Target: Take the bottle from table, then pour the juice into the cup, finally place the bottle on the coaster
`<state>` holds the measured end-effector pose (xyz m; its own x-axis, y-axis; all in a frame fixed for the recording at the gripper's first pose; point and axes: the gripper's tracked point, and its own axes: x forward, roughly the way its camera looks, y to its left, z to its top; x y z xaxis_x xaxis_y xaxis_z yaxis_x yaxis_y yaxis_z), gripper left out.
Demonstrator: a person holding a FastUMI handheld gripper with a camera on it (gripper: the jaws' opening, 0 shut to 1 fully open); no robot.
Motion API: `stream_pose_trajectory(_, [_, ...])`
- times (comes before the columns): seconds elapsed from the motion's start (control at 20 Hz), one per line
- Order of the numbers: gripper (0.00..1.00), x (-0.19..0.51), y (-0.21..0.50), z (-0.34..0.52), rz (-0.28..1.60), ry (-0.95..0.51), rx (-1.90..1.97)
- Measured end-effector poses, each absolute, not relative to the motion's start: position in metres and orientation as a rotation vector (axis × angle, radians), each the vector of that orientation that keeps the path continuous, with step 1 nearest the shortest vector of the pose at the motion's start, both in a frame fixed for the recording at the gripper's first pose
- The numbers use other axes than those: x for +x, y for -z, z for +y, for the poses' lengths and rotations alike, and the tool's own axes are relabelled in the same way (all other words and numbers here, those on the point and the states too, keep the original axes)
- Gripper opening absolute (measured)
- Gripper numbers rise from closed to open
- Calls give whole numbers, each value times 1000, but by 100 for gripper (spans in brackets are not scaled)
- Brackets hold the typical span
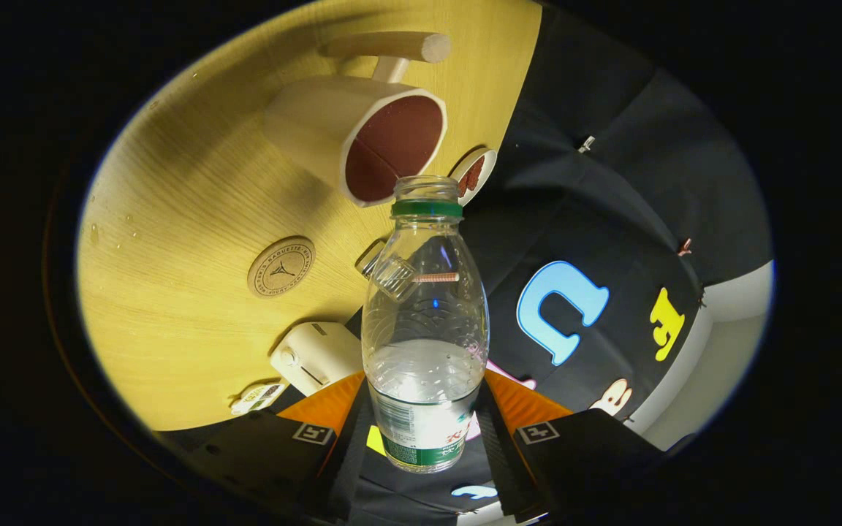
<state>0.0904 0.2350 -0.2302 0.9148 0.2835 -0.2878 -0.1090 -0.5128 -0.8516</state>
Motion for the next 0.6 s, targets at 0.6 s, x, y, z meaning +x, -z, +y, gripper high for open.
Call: stream_pose_trajectory(0.6, [75,95,214,241,-170,-481,-2091])
